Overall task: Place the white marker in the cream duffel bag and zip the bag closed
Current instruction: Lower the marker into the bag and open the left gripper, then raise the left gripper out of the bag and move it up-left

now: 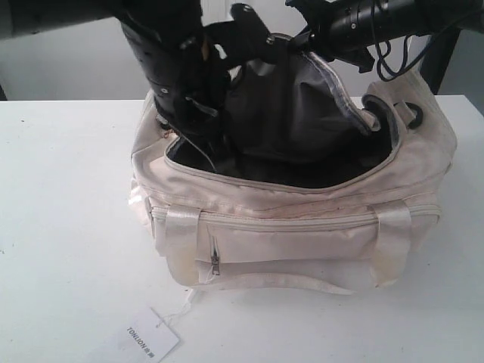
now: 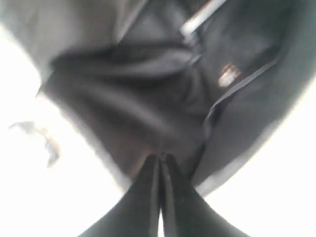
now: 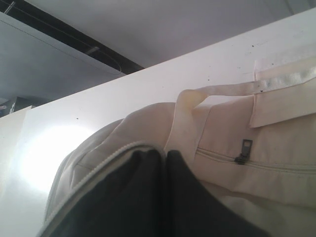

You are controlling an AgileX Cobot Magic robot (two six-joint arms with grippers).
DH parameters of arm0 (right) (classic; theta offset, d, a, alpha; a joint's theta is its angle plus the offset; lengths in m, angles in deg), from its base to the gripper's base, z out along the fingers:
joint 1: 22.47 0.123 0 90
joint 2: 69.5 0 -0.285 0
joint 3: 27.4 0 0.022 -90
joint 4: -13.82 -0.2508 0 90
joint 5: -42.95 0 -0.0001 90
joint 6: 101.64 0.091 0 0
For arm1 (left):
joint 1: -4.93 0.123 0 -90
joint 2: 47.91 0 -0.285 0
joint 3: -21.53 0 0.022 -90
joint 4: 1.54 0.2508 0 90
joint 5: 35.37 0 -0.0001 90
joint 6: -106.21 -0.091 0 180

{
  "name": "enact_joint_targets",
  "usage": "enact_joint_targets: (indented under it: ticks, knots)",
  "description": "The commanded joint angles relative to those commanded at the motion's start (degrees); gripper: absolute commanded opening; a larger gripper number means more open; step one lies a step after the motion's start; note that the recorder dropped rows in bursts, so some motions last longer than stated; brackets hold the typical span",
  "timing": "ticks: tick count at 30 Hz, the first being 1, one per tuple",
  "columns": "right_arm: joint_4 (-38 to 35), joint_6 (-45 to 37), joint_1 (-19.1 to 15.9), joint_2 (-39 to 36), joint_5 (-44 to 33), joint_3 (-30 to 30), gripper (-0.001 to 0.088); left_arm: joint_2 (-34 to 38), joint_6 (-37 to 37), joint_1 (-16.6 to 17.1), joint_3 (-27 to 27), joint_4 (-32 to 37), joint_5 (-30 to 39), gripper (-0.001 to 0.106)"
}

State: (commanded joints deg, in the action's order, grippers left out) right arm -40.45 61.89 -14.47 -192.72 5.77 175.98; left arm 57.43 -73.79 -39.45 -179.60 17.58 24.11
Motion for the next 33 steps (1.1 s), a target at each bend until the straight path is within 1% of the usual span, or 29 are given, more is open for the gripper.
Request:
enact_joint_targets:
  ticks: [3,10,15,18,22,27,30,31,33]
  knots:
    - [0.0,0.0,0.0,0.0,0.0,0.0,0.0,-2.08,1.46,2.8,0.0,-0.6,1.26,0.0]
    - [0.0,0.0,0.0,0.0,0.0,0.0,0.0,-5.95,1.49,8.66,0.0,-2.65,4.65,0.0]
    - [0.0,0.0,0.0,0.0,0.0,0.0,0.0,-7.55,1.49,12.52,0.0,-5.91,7.13,0.0]
    - [0.0,0.0,0.0,0.0,0.0,0.0,0.0,-8.36,1.49,14.1,1.19,-6.13,8.03,0.0]
    - [0.0,0.0,0.0,0.0,0.1,0.0,0.0,-9.18,1.49,16.88,3.49,-8.5,8.56,0.0]
    - [0.0,0.0,0.0,0.0,-0.01,0.0,0.0,-10.37,1.11,22.1,6.69,-13.2,8.47,0.0]
    - [0.0,0.0,0.0,0.0,-0.01,0.0,0.0,-11.29,0.0,24.51,7.84,-15.35,7.86,0.0]
    - [0.0,0.0,0.0,0.0,-0.01,0.0,0.0,-11.54,0.0,25.82,7.95,-16.55,7.33,0.0]
    - [0.0,0.0,0.0,0.0,-0.01,0.0,0.0,-11.74,0.0,26.71,7.95,-17.78,6.99,0.0]
